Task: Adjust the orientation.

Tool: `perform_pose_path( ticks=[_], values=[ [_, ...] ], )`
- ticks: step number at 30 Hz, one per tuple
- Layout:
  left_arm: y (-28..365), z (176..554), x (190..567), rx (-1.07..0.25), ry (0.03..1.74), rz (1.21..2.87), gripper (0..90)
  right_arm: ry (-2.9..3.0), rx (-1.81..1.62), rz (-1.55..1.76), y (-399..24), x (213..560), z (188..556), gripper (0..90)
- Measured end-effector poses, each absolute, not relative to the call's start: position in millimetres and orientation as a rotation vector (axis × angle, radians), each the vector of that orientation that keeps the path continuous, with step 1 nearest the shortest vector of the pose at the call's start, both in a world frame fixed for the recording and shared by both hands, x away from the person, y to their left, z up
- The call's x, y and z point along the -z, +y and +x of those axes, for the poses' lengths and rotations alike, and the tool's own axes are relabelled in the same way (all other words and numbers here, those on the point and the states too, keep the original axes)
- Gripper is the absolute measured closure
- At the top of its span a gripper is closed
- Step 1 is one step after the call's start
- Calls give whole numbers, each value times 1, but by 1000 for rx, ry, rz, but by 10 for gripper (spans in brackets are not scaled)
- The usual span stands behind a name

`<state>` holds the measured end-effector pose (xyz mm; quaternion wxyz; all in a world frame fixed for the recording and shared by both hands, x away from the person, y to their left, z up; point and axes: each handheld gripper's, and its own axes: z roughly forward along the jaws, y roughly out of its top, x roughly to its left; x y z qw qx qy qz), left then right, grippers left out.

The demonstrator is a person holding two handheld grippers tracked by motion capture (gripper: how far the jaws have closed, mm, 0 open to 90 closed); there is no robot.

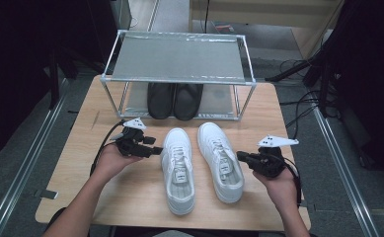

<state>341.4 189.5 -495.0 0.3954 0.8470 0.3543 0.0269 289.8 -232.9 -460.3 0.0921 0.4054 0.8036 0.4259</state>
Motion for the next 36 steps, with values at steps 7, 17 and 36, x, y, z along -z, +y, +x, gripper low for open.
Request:
perform_pose_path(
  ticks=[7, 17, 36],
  values=[
    [189, 335, 496, -36, 897, 2150, 540, 2422, -1179, 1236, -235, 475, 310, 899],
    [188, 319, 496, 13, 865, 2145, 804, 2482, -1138, 1231, -226, 486, 332, 900],
    [168, 296, 509, 71, 818, 2232, 866, 2534, -1116, 1166, -206, 487, 345, 900]
  ],
)
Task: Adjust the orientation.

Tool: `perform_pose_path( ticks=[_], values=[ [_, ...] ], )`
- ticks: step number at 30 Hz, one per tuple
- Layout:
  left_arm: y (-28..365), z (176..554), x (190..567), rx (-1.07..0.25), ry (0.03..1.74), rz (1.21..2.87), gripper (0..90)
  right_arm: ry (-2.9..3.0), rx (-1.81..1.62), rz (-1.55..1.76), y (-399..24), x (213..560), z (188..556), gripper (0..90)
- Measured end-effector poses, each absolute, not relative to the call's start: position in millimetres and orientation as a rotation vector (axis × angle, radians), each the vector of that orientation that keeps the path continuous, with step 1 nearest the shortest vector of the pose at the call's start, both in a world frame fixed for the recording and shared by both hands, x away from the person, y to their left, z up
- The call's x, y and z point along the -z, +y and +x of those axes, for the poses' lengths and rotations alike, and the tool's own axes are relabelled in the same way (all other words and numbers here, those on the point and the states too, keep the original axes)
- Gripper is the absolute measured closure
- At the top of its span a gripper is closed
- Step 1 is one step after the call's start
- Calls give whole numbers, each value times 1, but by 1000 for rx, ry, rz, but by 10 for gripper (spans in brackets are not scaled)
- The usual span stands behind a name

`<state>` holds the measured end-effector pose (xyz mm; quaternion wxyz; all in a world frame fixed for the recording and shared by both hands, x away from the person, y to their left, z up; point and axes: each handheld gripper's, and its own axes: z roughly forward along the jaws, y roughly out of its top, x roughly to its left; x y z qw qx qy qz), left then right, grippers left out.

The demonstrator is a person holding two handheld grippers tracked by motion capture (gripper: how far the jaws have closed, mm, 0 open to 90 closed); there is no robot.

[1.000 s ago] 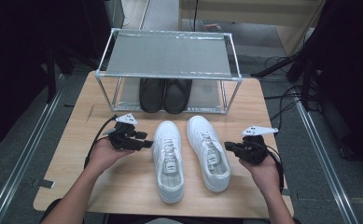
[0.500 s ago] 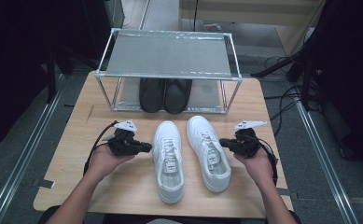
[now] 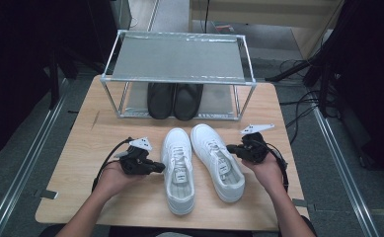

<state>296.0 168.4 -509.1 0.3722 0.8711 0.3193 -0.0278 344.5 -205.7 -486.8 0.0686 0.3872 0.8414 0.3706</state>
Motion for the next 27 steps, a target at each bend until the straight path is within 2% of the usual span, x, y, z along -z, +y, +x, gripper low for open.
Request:
perform_pose_path(
  ticks=[6, 13, 27],
  values=[
    [162, 294, 511, 94, 811, 2221, 877, 2544, -1109, 1173, -203, 486, 345, 900],
    [133, 284, 513, 106, 704, 2241, 881, 2539, -1105, 1158, -203, 487, 346, 900],
    [116, 283, 518, 66, 745, 2190, 896, 2443, -1098, 1194, -200, 485, 354, 900]
  ],
)
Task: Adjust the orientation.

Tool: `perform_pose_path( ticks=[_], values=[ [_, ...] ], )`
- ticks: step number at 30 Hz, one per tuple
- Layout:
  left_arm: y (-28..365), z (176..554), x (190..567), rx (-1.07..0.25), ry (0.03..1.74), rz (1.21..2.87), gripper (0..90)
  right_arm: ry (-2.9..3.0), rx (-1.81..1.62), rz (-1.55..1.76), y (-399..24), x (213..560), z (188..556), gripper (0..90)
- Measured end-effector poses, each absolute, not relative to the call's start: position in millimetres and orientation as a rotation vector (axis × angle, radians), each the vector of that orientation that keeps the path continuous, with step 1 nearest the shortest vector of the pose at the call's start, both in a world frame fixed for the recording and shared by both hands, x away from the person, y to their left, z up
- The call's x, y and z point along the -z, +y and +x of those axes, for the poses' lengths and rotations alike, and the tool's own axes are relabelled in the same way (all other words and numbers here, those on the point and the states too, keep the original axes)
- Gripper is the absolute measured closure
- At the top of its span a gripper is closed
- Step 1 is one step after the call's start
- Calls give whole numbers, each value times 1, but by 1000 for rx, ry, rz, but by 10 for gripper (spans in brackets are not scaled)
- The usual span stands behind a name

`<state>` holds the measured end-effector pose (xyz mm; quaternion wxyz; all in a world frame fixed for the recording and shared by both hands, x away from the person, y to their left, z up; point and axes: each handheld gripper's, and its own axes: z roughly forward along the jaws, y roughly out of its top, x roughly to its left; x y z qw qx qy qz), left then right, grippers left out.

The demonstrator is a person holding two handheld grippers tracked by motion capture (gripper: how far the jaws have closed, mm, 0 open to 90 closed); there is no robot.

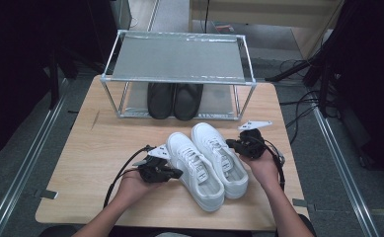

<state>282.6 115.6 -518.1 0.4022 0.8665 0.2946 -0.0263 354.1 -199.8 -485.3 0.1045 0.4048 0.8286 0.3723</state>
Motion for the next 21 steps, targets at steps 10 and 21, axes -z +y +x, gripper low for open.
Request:
perform_pose_path(
  ticks=[10, 21],
  values=[
    [119, 283, 512, 104, 721, 2183, 815, 2379, -1217, 1269, -213, 482, 358, 810],
    [153, 288, 498, 68, 780, 2153, 592, 2318, -1311, 1252, -219, 468, 345, 615]
  ],
)
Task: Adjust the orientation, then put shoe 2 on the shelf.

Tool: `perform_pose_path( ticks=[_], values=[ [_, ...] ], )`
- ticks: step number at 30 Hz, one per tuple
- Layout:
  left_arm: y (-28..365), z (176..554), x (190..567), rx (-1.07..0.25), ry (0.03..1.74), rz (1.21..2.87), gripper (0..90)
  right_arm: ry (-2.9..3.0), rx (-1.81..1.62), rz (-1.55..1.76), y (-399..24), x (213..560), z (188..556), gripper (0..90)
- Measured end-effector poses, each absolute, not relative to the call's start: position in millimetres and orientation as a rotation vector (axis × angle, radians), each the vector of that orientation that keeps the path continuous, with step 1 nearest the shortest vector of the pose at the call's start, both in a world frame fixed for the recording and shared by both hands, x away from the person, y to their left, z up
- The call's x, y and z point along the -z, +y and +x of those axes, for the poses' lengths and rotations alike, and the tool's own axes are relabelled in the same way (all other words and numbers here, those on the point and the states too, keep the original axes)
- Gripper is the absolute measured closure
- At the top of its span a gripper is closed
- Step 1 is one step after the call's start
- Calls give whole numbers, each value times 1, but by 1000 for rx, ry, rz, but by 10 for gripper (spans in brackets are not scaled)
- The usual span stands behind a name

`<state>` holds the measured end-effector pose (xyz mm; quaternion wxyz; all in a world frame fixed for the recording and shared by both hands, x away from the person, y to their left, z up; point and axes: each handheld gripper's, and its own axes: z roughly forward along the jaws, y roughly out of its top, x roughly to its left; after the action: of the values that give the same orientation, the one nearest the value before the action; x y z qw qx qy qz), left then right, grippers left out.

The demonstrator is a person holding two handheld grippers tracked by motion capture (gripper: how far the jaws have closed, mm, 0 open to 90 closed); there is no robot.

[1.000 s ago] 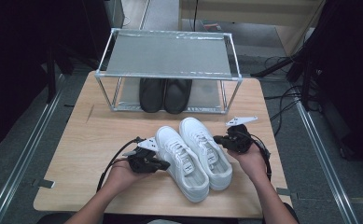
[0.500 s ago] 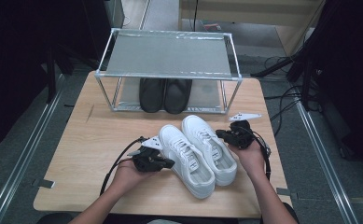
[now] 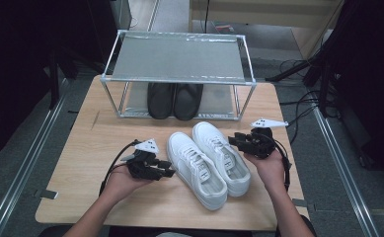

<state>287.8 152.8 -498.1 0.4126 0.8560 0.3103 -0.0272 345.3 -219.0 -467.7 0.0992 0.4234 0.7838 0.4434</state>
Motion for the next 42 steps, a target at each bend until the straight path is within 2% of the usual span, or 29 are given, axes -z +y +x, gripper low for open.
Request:
perform_pose_path(
  ticks=[5, 13, 23, 31, 42],
  values=[
    [168, 294, 494, 40, 831, 2112, 503, 2319, -1311, 1227, -220, 465, 339, 570],
    [187, 308, 496, 39, 881, 2109, 430, 2324, -1375, 1192, -217, 456, 324, 536],
    [198, 317, 496, 12, 899, 2058, 408, 2360, -1393, 1128, -203, 448, 303, 530],
    [197, 324, 494, 4, 898, 2084, 404, 2401, -1389, 1090, -190, 449, 289, 525],
    [196, 331, 495, 8, 896, 2060, 403, 2410, -1342, 1104, -177, 456, 279, 465]
  ],
)
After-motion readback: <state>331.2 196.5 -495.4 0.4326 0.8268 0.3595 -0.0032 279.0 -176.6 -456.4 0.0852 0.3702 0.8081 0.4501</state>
